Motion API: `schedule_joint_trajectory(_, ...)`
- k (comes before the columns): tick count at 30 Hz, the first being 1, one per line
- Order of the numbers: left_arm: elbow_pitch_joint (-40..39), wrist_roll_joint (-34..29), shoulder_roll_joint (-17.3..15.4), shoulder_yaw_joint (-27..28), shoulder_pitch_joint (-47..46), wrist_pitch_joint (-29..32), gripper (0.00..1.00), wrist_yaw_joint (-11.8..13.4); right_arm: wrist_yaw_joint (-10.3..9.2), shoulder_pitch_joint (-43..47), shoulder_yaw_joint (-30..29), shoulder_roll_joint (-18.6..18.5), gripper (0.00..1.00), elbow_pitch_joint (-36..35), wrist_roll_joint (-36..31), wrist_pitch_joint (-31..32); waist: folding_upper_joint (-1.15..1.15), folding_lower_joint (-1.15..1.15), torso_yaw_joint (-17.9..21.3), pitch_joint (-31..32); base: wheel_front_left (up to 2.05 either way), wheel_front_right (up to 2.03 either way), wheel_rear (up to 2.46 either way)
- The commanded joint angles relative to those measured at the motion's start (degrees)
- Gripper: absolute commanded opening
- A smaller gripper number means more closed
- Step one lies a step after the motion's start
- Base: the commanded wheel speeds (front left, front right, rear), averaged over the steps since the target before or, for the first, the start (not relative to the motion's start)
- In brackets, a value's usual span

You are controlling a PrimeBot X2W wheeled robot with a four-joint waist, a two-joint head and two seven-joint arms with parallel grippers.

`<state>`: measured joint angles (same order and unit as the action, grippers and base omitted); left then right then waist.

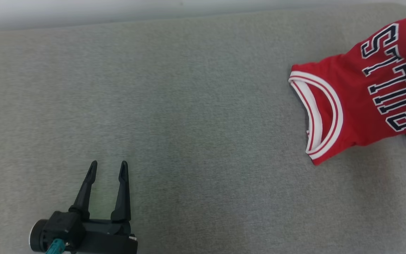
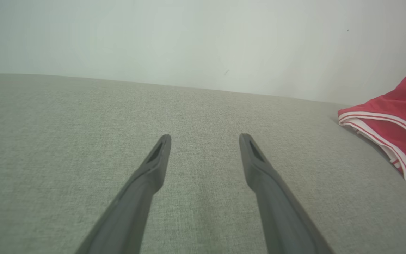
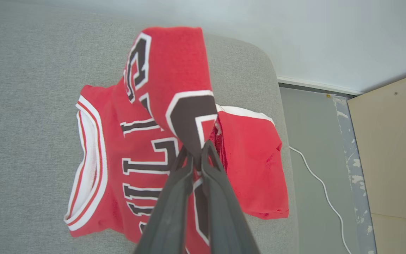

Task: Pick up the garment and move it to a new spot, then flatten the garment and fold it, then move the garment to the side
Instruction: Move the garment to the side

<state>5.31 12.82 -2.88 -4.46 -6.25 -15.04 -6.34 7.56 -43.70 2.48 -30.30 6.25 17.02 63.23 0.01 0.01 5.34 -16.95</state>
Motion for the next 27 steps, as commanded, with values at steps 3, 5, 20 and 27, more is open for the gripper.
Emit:
schedule_joint_trajectory(3,0.31,-1.77,-0.02,0.32,-1.67,-0.15,1.0,-0.52,-0.16,-1.33,-1.71,-2.02,0.0,-1.17,0.09,0.2,-0.01,-0.01,4.66,-4.51,0.0,0.0,0.0)
schedule_joint_trajectory(5,0.27,-1.87,-0.03,0.43,-1.99,-0.15,1.0,-0.63,-0.16,-1.62,-2.34,-2.47,0.0,-1.33,0.07,-0.05,-0.01,-0.01,4.93,-4.83,0.0,0.0,0.0)
schedule_joint_trajectory(20,-0.5,-5.52,-1.08,1.54,-4.24,-0.15,1.0,-1.1,-0.16,-2.92,-12.38,-2.67,0.0,3.95,-7.33,-8.43,-0.01,-0.01,7.04,-9.75,0.0,0.0,0.0)
schedule_joint_trajectory(27,-2.48,-6.22,-2.88,1.37,-5.51,-0.15,1.0,-1.06,-0.16,-1.5,-18.16,-3.27,0.0,10.48,-14.01,-18.99,-0.01,-0.01,5.64,-12.87,0.0,0.0,0.0)
